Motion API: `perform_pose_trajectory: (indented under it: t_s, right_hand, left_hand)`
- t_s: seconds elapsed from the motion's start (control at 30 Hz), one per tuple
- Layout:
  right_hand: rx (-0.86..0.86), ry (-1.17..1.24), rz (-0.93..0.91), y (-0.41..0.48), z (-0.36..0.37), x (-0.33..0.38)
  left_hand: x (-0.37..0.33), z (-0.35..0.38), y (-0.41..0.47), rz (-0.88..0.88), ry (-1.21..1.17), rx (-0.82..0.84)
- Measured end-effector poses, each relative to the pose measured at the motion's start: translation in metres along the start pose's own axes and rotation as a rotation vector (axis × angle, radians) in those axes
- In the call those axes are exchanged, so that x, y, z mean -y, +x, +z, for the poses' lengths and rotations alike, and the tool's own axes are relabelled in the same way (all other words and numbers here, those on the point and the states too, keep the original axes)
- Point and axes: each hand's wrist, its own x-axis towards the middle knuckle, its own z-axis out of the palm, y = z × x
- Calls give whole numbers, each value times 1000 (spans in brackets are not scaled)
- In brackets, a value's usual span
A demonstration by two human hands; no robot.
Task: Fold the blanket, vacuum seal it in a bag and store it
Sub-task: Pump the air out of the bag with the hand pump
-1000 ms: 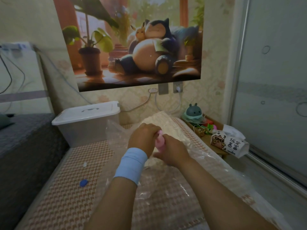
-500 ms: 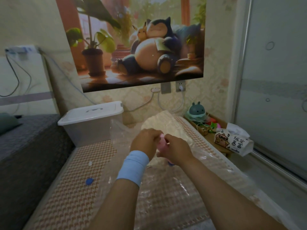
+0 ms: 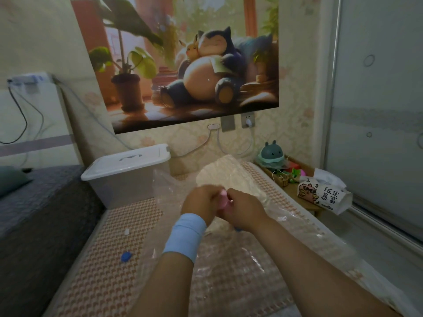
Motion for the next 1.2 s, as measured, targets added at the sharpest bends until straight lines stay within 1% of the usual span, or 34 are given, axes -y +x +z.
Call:
perform_pose_trajectory:
  t_s: [0.03,0.07,0.1,0.13,0.23,0.27,0.3,0.37,0.4,0.43,0.47,0.53,0.57,0.6,0.63,0.67,0.7,0.73,0.83,0.87,0.93,0.97,1.0,1.03,1.07,1.1,1.13,1.17,1.2]
  right_hand:
    - [-5,11,1,0,0,1]
    - [-10,21,3,0,1,0]
    - [-18,30,8,1,1,-2]
    - [-28,46,17,1,-1,-4]
    - [-30,97,18,3,-6,-13]
    - [-24,107,10,3,-7,-14]
    - [-21,113,2,3,-7,-14]
    - [-22,119,-2,2,-7,-14]
    - [-18,116,-1,2,-7,-13]
    - [-13,112,-1,2,-6,-12]
    - [-12,108,4,3,-6,-11]
    - [-14,96,12,2,-4,-9]
    - [-14,90,11,1,-2,-8]
    - [-11,87,10,1,-1,-7]
    - [-7,88,11,1,-1,-7]
    - [-4,90,16,1,-1,-7]
    - [-7,95,25,1,-2,-8]
    - [-9,107,33,1,-4,-9]
    - [-7,144,40,3,-8,-14]
    - [-6,147,36,3,-8,-14]
    - [-2,145,27,3,-7,-13]
    - [1,143,25,3,-7,-12]
    - [5,138,25,3,-6,-12]
    - [8,131,28,4,-6,-11]
    - [10,122,32,4,-5,-10]
    - [11,114,35,4,-3,-10]
    - [9,105,33,3,-2,-10]
    - [4,98,27,3,0,-9]
    - [0,95,24,2,1,-8]
  left_hand:
    - [0,3,0,2,54,67]
    - [-2,3,1,23,127,76]
    - [-7,-1,4,66,199,36]
    - [-13,-8,6,134,254,-55]
    - [-32,-40,13,350,276,-476]
    - [-37,-50,13,398,285,-591]
    - [-41,-58,11,427,295,-670]
    - [-40,-61,11,455,265,-742]
    - [-38,-56,10,432,221,-738]
    - [-32,-48,9,378,176,-695]
    - [-24,-36,9,298,136,-590]
    - [-7,-11,7,106,121,-227]
    - [-1,-2,6,42,148,-60]
    - [3,4,5,10,177,29]
    - [2,5,5,2,199,45]
    - [-2,2,6,11,224,6]
    - [-8,-5,7,46,253,-67]
    - [-16,-15,6,92,282,-162]
    - [-41,-54,3,247,310,-523]
    - [-44,-64,2,293,317,-599]
    - [-39,-67,4,341,306,-658]
    - [-35,-62,6,341,275,-657]
    - [-29,-53,7,313,240,-621]
    - [-23,-42,7,255,203,-530]
    - [-17,-29,5,176,177,-389]
    - [-13,-17,3,92,171,-212]
    - [-10,-5,1,30,204,-49]
    - [-8,2,0,2,253,47]
    - [-8,4,-1,-1,304,68]
